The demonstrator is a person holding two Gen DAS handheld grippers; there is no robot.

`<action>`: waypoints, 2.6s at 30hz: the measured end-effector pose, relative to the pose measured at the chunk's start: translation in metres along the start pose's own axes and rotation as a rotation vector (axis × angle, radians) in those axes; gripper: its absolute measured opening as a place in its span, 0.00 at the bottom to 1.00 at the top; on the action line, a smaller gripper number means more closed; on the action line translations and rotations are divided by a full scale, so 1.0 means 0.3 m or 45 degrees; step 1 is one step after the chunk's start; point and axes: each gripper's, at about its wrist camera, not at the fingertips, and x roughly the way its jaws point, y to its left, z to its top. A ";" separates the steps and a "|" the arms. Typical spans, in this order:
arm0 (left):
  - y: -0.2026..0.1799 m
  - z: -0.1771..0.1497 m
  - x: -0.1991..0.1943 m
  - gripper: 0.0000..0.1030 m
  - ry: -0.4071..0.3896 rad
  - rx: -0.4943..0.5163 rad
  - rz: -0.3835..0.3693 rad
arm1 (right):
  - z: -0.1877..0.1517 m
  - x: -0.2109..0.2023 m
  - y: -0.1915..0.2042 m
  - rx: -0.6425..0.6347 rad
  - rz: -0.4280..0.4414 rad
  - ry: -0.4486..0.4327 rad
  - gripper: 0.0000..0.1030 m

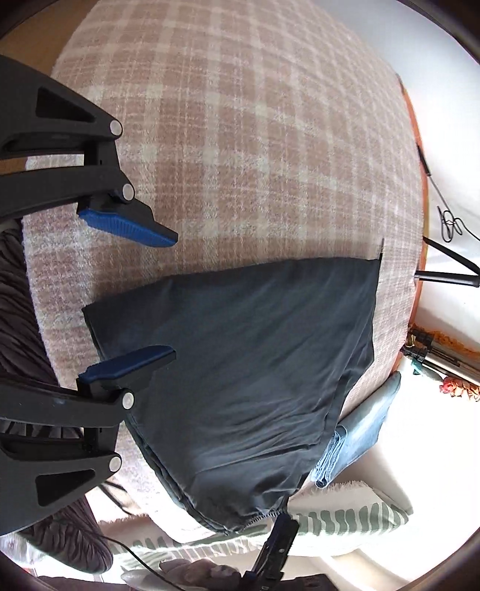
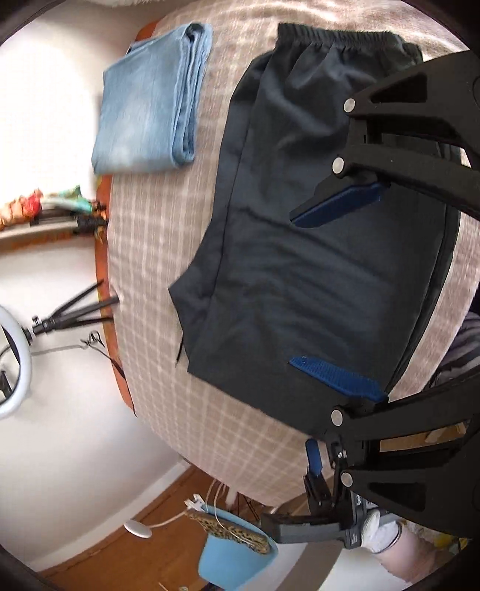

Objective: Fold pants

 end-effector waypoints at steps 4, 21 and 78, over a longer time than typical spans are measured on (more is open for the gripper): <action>0.013 0.007 0.010 0.51 0.035 -0.052 -0.065 | 0.099 0.117 0.142 -0.005 0.028 0.086 0.73; 0.067 -0.004 0.011 0.51 0.003 -0.105 -0.231 | 0.255 0.612 0.486 -0.082 -0.094 0.443 0.48; -0.117 0.083 -0.004 0.05 -0.122 0.034 -0.320 | 0.294 0.737 0.472 -0.213 -0.287 0.523 0.07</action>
